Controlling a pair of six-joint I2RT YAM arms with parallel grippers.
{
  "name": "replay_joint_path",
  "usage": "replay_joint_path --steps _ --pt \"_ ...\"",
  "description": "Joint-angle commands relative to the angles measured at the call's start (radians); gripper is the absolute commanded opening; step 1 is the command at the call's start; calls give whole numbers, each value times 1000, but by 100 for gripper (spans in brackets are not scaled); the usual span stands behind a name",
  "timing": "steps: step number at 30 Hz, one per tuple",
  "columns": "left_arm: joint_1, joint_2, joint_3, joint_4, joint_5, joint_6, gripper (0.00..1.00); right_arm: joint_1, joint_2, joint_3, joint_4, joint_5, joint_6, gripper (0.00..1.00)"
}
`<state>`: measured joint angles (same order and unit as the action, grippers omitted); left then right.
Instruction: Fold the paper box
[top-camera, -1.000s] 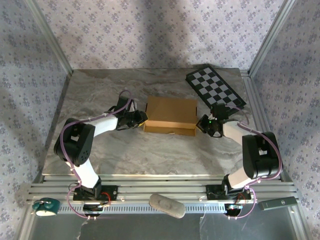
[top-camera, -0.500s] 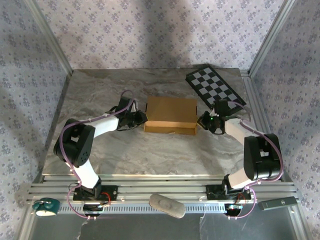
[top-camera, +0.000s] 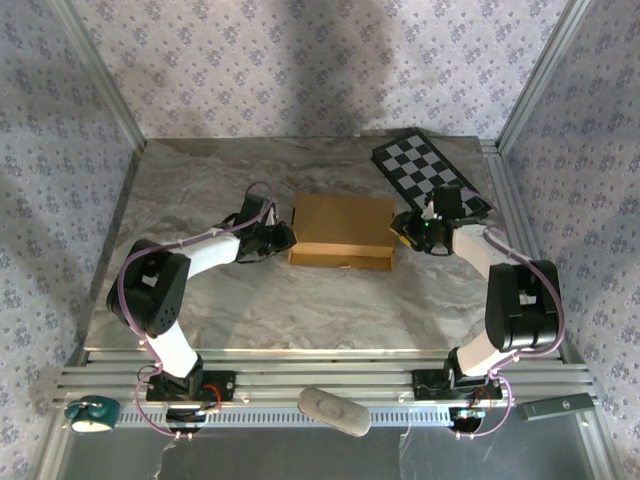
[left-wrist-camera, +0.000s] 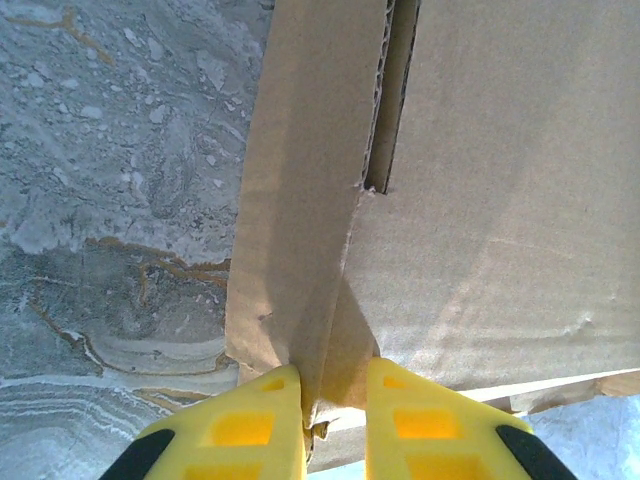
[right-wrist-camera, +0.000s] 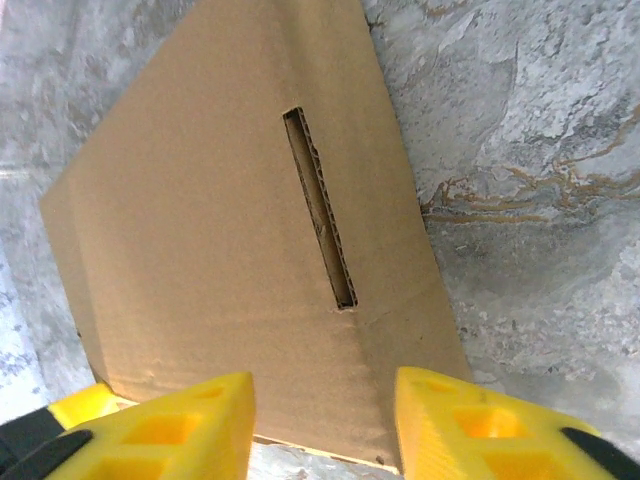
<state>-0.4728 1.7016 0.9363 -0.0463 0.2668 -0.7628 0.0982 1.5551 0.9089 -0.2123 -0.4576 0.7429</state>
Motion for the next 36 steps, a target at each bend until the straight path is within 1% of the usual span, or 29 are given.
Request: replay_joint_path --steps 1,8,12,15,17,20,23,27,29,33,36 --pt "-19 7 -16 -130 -50 42 16 10 41 43 -50 -32 -12 45" --pt "-23 -2 -37 -118 -60 36 16 39 106 62 -83 -43 -41 43" --pt "-26 -8 -53 -99 -54 24 16 58 112 48 -108 -20 -87 35" --pt "-26 -10 -64 -86 -49 17 16 66 106 28 -120 8 -106 25" --pt "-26 -11 -66 -83 -48 14 16 75 103 16 -130 29 -153 24" --pt "-26 -14 -68 -78 -44 5 17 89 99 -3 -138 58 -185 17" --pt "-26 -28 -67 -76 -41 -16 22 105 93 -19 -138 88 -210 11" --pt "-23 -61 -51 -98 -46 -53 34 130 83 -33 -141 135 -242 5" --pt "-20 -75 -46 -99 -36 -76 38 140 74 -43 -138 157 -255 3" --pt "-8 -83 -39 -102 -11 -111 42 154 53 -61 -134 195 -266 1" --pt "1 -93 -44 -96 2 -132 43 160 33 -75 -130 219 -273 0"
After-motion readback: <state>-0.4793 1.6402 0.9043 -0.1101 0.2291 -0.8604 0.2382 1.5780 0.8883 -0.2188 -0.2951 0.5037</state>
